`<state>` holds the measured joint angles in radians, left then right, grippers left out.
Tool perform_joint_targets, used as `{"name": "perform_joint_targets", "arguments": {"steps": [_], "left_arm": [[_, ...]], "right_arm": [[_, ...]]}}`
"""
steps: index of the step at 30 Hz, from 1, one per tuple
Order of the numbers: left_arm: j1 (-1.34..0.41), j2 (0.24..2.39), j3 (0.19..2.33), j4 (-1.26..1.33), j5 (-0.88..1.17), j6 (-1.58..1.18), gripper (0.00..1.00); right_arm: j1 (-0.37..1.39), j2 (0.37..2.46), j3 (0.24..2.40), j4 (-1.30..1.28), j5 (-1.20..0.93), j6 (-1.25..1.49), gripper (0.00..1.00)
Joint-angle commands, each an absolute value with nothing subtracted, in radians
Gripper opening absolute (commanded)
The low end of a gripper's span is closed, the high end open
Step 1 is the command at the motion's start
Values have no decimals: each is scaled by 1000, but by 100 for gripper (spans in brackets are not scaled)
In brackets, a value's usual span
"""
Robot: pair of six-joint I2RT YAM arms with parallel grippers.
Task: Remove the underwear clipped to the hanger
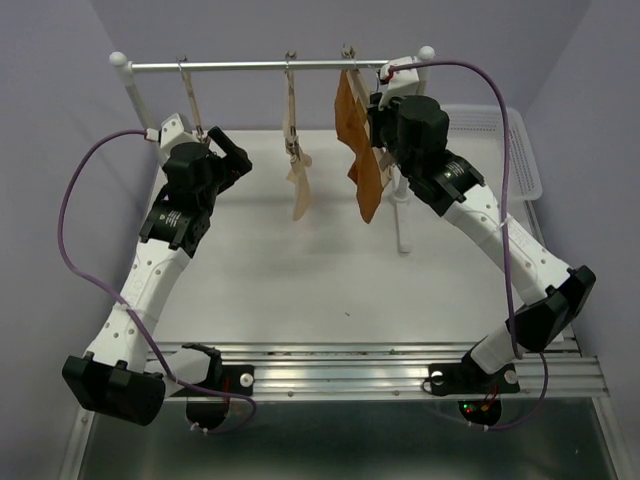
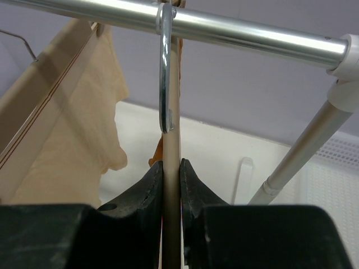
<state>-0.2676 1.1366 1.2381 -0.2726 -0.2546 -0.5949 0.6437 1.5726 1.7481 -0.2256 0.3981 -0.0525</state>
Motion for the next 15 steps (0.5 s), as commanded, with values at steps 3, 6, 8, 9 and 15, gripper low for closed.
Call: {"name": "perform_joint_targets", "arguments": {"steps": [3, 6, 8, 9, 15], "left_arm": [[-262, 1146, 1243, -242, -213, -578, 99], [-264, 1140, 1236, -250, -189, -578, 99], [-262, 1126, 1227, -252, -160, -577, 99], [-262, 1118, 1221, -252, -144, -574, 99], [-264, 1059, 1146, -215, 11, -514, 99]], "right_arm": [[653, 1473, 1666, -112, 266, -188, 1], [653, 1434, 1574, -123, 192, -268, 1], [653, 1385, 1487, -120, 120, -317, 1], [653, 1368, 1458, -118, 91, -345, 1], [653, 1240, 1301, -228, -112, -578, 1]]}}
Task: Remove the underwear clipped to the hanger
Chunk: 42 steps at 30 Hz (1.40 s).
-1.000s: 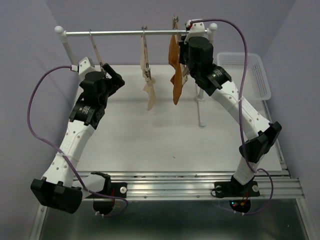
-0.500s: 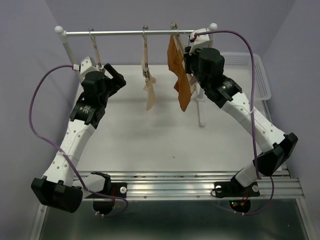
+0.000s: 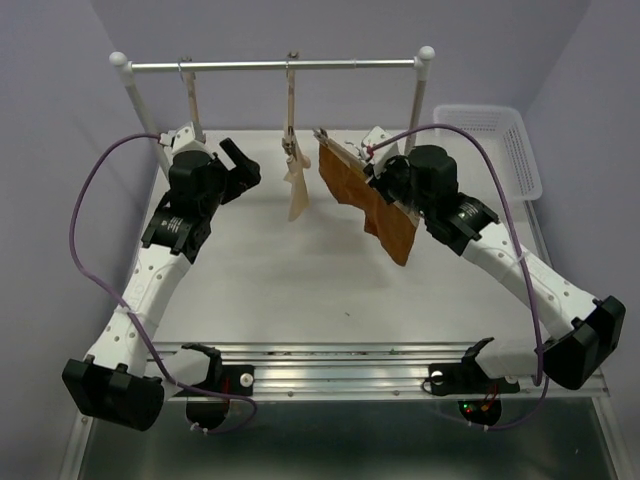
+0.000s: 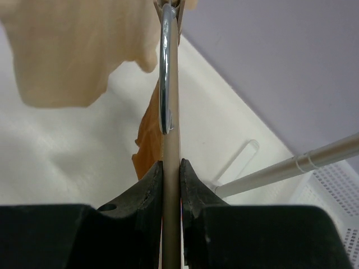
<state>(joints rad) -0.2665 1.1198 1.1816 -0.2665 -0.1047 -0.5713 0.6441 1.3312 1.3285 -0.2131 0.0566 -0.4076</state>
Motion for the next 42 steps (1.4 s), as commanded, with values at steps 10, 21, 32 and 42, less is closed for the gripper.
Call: {"name": "perform_joint_targets", "arguments": {"steps": [10, 21, 32, 42], "left_arm": [[-267, 934, 964, -130, 366, -422, 99], [-270, 943, 933, -141, 511, -531, 99], [-308, 876, 828, 49, 693, -408, 99], [-348, 877, 813, 72, 740, -339, 99]], "right_arm": [[653, 1302, 1524, -716, -402, -765, 1], [653, 1388, 1560, -829, -407, -1043, 1], [644, 1649, 2018, -1387, -540, -1160, 1], [644, 1598, 1945, -1387, -526, -1201, 1]]}}
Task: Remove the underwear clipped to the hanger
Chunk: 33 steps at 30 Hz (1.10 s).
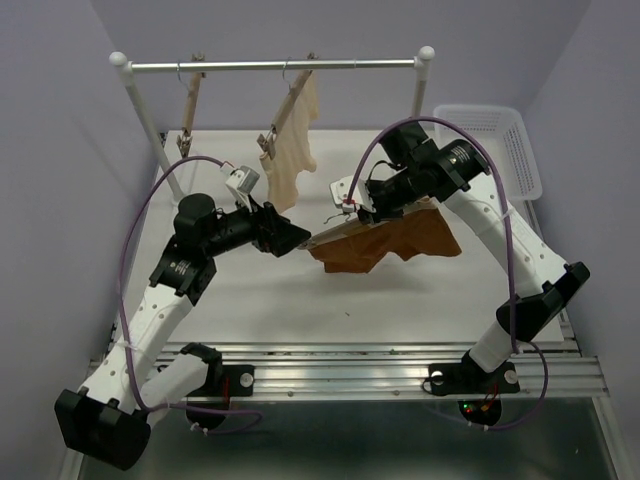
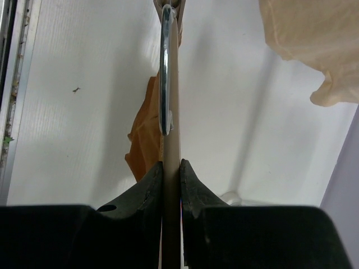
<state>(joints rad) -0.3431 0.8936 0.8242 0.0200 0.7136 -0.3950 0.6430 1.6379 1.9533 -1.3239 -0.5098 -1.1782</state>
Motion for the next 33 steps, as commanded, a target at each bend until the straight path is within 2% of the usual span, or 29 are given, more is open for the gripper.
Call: {"name": "perform_joint_targets", "arguments": {"steps": [1, 3, 10, 25, 33], "left_arm": [[-350, 882, 819, 49, 720, -318, 99], [-348, 911, 839, 19, 690, -296, 99], [-383, 1017, 893, -55, 779, -221, 99], [-498, 1064, 971, -296, 721, -28, 98], [-554, 1126, 1012, -339, 663, 28, 88]], "right_arm": [[644, 1600, 1937, -1388, -523, -1198, 1], [644, 1592, 1930, -1388, -534, -1201, 1], [644, 1608, 1947, -1388, -534, -1177, 1], [644, 1623, 1963, -1387, -514, -1144, 1], [644, 1631, 1967, -1387, -511, -1135, 1]]}}
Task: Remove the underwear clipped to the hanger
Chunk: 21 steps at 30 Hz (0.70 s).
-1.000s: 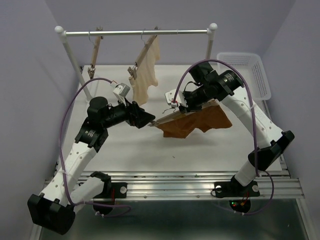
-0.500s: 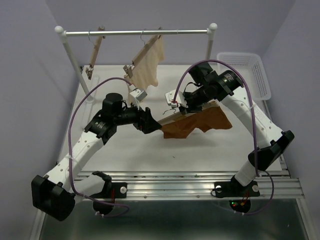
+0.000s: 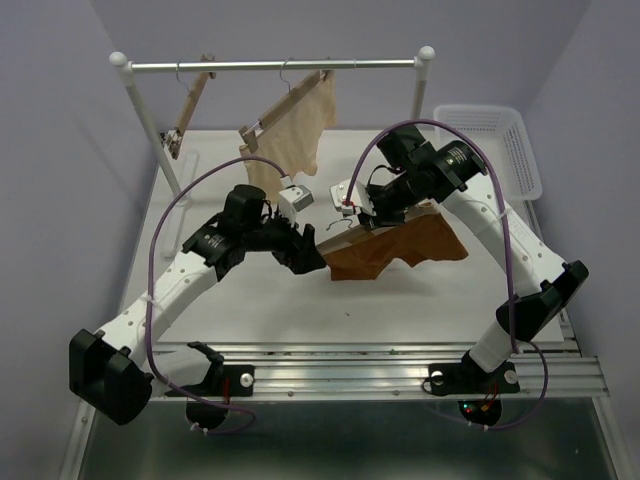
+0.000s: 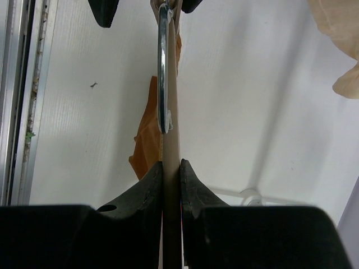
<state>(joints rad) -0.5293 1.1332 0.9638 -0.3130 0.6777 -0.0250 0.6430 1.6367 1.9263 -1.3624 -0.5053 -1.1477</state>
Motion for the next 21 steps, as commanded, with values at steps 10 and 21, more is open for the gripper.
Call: {"name": "perform_joint_targets", "arguments": {"steps": [10, 21], "left_arm": [[-617, 1121, 1015, -362, 532, 32, 66], [-666, 1062, 989, -361, 391, 18, 62]], "right_arm": [[644, 1638, 1971, -1387, -496, -1121, 1], [644, 1654, 1983, -1387, -474, -1112, 1]]}}
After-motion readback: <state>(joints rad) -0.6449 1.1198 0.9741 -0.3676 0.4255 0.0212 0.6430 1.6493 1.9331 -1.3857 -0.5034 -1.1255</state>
